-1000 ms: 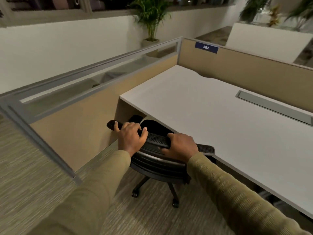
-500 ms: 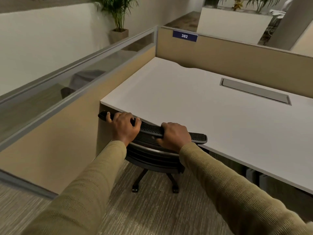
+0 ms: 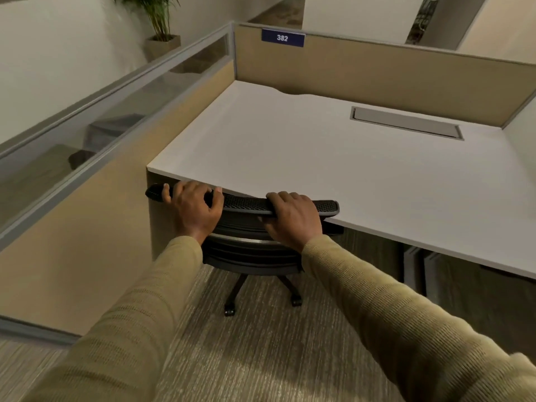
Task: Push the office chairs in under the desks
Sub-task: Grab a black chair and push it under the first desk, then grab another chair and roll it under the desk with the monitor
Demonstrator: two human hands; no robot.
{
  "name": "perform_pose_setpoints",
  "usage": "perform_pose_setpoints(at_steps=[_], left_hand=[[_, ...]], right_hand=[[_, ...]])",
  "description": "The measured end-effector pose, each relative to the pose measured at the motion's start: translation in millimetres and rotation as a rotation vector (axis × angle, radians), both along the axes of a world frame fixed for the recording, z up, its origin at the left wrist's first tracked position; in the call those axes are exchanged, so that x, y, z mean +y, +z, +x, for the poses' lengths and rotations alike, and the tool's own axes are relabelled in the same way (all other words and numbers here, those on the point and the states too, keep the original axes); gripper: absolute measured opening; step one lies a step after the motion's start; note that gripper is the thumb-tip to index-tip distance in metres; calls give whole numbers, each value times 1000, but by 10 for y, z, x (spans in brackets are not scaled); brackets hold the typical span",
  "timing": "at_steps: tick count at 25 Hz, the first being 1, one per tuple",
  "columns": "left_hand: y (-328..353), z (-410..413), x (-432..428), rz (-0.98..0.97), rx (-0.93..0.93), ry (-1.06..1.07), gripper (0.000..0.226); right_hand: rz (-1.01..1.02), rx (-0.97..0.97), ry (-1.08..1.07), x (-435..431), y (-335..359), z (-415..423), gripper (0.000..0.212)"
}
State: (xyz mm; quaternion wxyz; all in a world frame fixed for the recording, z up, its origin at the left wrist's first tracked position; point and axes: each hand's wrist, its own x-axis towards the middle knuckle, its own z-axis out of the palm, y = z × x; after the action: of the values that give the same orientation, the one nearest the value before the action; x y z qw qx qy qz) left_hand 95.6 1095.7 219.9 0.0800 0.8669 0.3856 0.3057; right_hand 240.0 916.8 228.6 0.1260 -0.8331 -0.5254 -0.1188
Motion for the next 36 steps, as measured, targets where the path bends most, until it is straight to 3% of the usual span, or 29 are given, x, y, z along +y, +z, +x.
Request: perform_pose_setpoints(at_steps=[2,5,7,12,18,22,36], left_hand=[[-23,-45,-40,-8,15,-26,49],[-69,-128,-253,-46,40,-104,59],[-136,-160,-526,-65,46,-173,69],[-456,-266,-1783,-120,114,-270,80],[-1182,-1024,-3402,-215,405,-418,87],[-1441,-1465,-4274,-197,503,-516,79],[-1391,-2577,-5833,-159,636,-769,77]], right_hand=[[56,-2,-29,-256,-86,-41,57],[-14,52,-67,-667,-170,-94,81],[-27,107,-96,-956,-228,-160,86],[-126,299,-245,-2047,-611,-619,83],[-290,375,-425,-3847,-1199,-1409,81],[-329,452,-531,-4758,-1431,-2011,80],[-287,565,-728,-6053,-1488,-3625,79]])
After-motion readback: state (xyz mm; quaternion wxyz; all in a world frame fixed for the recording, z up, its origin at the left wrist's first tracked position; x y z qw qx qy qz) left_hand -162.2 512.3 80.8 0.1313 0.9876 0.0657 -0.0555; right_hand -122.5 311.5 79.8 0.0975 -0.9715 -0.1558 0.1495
